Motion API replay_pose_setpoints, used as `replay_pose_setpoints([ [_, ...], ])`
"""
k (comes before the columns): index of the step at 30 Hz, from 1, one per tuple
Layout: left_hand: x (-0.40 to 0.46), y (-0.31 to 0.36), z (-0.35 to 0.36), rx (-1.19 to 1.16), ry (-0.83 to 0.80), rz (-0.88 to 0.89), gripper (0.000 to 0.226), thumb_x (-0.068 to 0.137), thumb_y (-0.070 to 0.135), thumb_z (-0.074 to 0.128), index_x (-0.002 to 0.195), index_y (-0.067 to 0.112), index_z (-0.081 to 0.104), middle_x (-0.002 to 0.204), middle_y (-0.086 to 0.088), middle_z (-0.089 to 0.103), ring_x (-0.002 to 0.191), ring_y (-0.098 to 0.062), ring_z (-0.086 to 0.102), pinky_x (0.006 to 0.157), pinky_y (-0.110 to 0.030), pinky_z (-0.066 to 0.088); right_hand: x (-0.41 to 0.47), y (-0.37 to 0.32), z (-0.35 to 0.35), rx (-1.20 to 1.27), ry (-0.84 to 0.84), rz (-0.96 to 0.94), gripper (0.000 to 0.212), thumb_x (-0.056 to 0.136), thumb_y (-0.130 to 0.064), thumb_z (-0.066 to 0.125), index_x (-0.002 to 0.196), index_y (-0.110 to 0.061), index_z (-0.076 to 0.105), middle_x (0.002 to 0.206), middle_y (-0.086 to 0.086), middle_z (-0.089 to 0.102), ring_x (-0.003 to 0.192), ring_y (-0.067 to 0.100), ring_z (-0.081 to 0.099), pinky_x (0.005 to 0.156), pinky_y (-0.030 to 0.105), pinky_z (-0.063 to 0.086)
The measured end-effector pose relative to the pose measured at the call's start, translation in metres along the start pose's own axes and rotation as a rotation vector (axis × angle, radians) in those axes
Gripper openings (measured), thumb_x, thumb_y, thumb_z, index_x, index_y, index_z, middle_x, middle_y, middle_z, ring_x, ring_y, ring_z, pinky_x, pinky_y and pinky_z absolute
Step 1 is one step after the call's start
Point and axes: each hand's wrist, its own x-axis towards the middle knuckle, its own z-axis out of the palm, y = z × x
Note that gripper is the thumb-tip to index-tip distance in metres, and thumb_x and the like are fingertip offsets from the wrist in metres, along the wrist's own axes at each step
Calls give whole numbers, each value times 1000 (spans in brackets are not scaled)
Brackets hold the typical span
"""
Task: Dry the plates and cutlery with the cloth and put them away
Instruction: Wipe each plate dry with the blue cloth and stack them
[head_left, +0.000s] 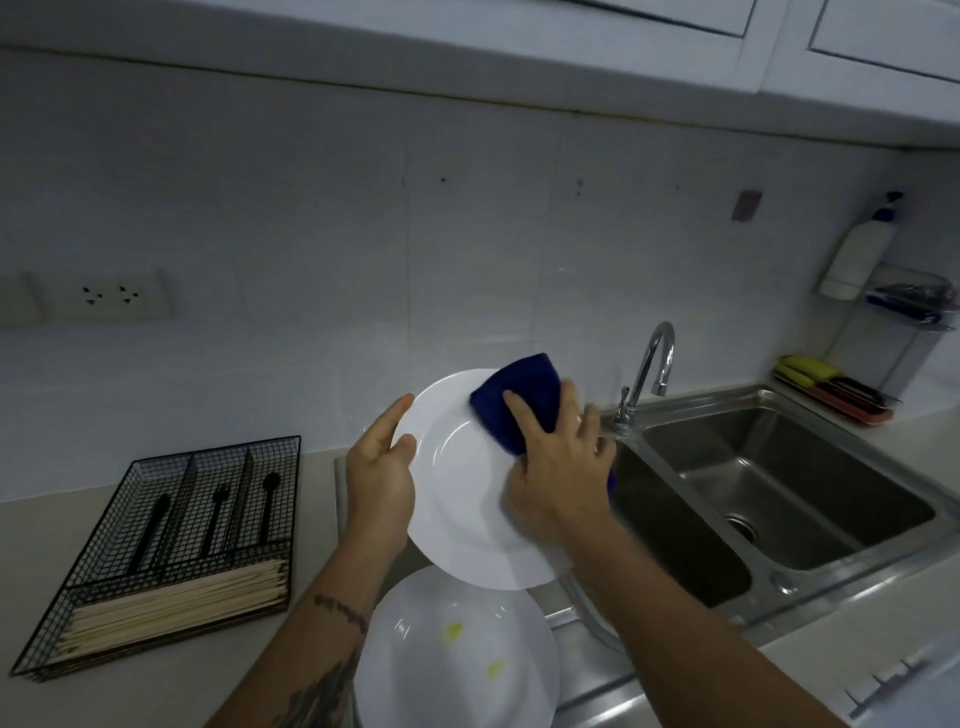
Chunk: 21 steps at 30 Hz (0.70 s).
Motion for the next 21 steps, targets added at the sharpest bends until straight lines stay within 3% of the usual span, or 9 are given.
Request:
replay_pose_setpoints([
  [3,2,-2,-13,115,-110,-17,56,93,-3,47,130,38,58,123,5,64,102,-17,65,73,-25,53,1,12,-4,117,-55,28,77,77,-25,58,142,-42,20,134,9,28,110,32,45,90,43,46],
  [6,11,3,-25,297,-282,-56,61,93,-1,52,140,37,47,111,-6,63,86,-18,66,65,-23,52,6,29,-8,218,-120,-80,75,76,-20,60,139,-44,27,124,1,32,102,24,49,83,36,52],
  [8,20,10,-26,427,-386,-43,58,94,4,56,140,37,47,114,-11,61,88,-18,66,69,-24,53,11,36,-14,285,-168,-166,73,76,-17,58,137,-47,31,120,-2,33,97,21,51,81,35,53],
  [11,28,19,-19,487,-546,-30,50,96,4,53,136,34,53,122,3,62,103,-9,64,87,-27,54,15,35,-26,337,-232,-269,73,77,-12,59,136,-47,34,117,-4,34,95,19,50,81,35,53],
  [13,30,19,-12,478,-607,-16,50,96,-1,48,134,30,57,127,6,64,111,-15,64,96,-37,53,16,32,-32,315,-228,-313,73,77,-13,59,137,-46,34,119,-3,35,96,18,50,80,33,53],
  [15,26,13,-6,409,-569,-15,50,96,-5,46,129,30,62,127,4,66,109,-19,66,96,-40,53,14,30,-32,249,-172,-317,72,79,-16,58,139,-44,32,123,-1,37,98,18,49,80,32,51],
  [17,22,8,-2,340,-451,1,48,96,-3,48,122,34,64,127,2,65,107,-19,66,90,-35,55,6,34,-23,91,-42,-301,71,79,-21,58,143,-39,31,132,5,40,111,23,45,92,37,45],
  [19,23,7,-2,290,-278,16,46,95,-1,50,123,33,65,127,3,63,106,-20,64,83,-31,54,-5,44,-9,-54,47,-233,72,77,-26,57,144,-35,32,144,10,38,129,31,36,107,47,32],
  [21,27,8,-4,254,-173,17,45,95,1,49,126,29,65,128,3,62,109,-21,62,86,-33,53,-19,51,2,-88,30,-138,72,78,-28,54,145,-34,31,152,13,30,140,36,23,115,53,20],
])
